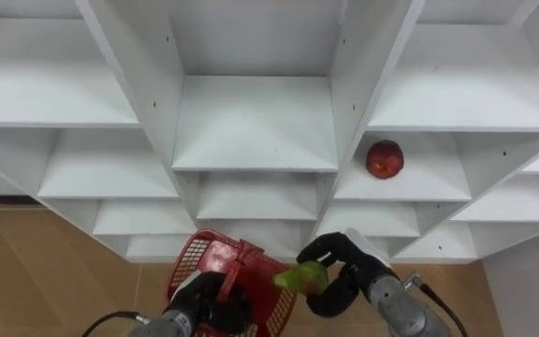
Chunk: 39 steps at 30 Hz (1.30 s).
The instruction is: Collect fruits from the closet
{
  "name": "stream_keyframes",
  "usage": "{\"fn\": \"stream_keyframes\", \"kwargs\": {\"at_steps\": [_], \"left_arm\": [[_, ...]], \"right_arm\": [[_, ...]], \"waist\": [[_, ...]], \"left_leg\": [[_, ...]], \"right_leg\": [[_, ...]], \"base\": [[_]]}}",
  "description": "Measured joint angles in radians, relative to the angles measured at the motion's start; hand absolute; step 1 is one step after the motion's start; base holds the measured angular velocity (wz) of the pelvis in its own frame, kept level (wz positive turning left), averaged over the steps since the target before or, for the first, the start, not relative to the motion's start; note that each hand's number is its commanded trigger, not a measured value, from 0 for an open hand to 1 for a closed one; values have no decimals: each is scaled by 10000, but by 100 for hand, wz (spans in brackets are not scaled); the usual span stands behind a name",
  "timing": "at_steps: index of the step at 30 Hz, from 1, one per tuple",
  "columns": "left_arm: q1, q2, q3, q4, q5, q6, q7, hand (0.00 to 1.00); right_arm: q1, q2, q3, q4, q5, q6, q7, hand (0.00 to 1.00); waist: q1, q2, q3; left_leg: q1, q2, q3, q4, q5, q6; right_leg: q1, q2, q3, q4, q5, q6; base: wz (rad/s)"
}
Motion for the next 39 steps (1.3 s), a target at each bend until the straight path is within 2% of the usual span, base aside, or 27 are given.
{"fn": "stream_keyframes", "kwargs": {"at_steps": [12, 19, 26, 34, 39], "left_arm": [[-26, -14, -172, 0, 3, -1, -1, 100], [-54, -62, -268, -2, 8, -1, -1, 100], [-61, -88, -267, -2, 8, -1, -1, 100], [-297, -364, -231, -2, 8, -9, -1, 100], [-309, -401, -255, -3, 8, -40, -1, 100]], "right_arm": [[-424, -28, 216, 436, 0, -3, 9, 100], [-546, -42, 406, 447, 4, -6, 13, 100], [-570, -40, 410, 447, 3, -7, 12, 100], [-590, 74, 423, 446, 10, -7, 16, 100], [-651, 237, 458, 840, 67, -14, 13, 100]], "waist": [[102, 106, 53], [207, 202, 40], [220, 203, 40], [257, 213, 36], [279, 211, 37]], "left_leg": [[-44, -20, -66, 17, 0, 0], [-68, -17, -143, 14, 0, -1], [-72, -27, -257, 67, 0, -1], [-201, -12, -357, 271, 0, -1], [-165, -29, -357, 278, 0, 0]], "right_leg": [[-21, 16, -8, -26, -1, -1], [-2, 7, -119, -26, -2, -1], [66, -2, -218, -26, -1, -1], [83, -18, -285, 11, 2, -7], [126, -16, -277, 12, 4, -11]], "base": [[0], [4], [3], [5], [0]]}}
